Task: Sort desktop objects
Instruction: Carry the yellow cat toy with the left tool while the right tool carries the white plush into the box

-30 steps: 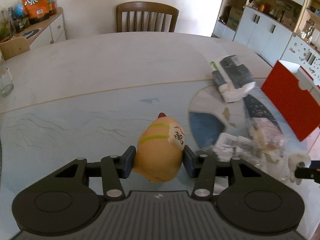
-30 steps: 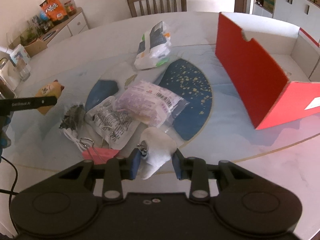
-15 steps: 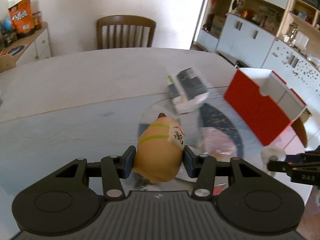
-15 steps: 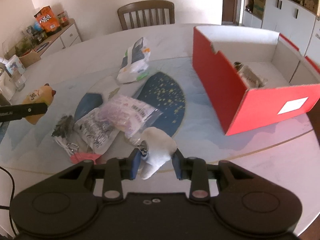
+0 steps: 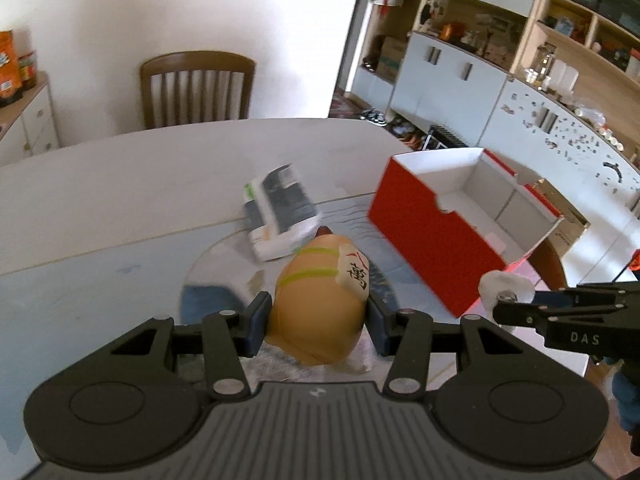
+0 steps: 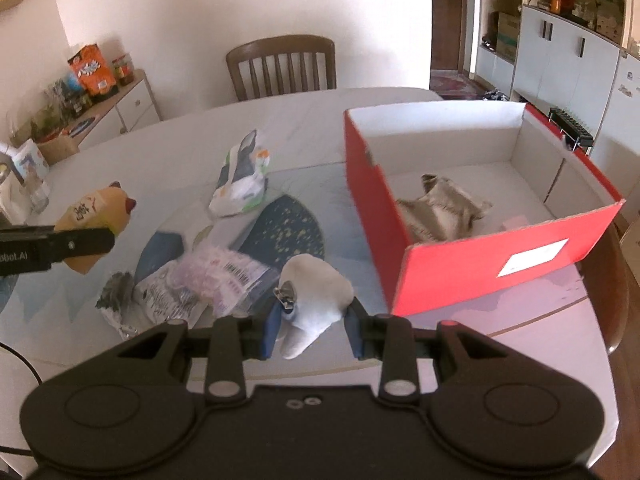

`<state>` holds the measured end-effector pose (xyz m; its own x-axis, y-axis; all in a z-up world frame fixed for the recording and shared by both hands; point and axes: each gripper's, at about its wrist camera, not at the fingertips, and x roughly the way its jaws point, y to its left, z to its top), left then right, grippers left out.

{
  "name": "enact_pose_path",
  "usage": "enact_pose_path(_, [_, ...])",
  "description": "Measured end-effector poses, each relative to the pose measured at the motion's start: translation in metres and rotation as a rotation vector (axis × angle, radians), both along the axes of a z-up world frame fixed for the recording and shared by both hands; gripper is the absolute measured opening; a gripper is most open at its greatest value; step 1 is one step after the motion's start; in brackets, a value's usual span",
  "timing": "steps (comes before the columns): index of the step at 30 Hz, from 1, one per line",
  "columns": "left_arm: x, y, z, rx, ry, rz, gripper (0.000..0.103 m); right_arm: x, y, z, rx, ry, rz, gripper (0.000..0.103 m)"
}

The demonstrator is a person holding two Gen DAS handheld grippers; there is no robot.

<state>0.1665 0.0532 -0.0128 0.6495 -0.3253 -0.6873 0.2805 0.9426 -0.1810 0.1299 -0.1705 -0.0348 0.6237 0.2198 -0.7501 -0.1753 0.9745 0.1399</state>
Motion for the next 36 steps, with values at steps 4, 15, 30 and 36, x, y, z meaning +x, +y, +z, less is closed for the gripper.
enact_pose_path(4, [0.004, -0.022, 0.006, -0.007, -0.011, -0.033, 0.049, 0.003, -0.015, 0.008, 0.008, -0.019, -0.013, 0.033])
enact_pose_path(15, [0.016, -0.085, 0.013, -0.008, -0.033, -0.114, 0.049, 0.017, -0.061, 0.019, -0.001, -0.062, -0.046, 0.033])
enact_pose_path(30, [0.035, -0.176, 0.020, 0.021, -0.056, -0.203, 0.049, 0.043, -0.121, 0.022, -0.001, -0.095, -0.047, 0.034])
enact_pose_path(36, [0.046, -0.207, 0.016, 0.037, -0.052, -0.227, 0.049, 0.053, -0.146, 0.019, -0.002, -0.092, -0.048, 0.034])
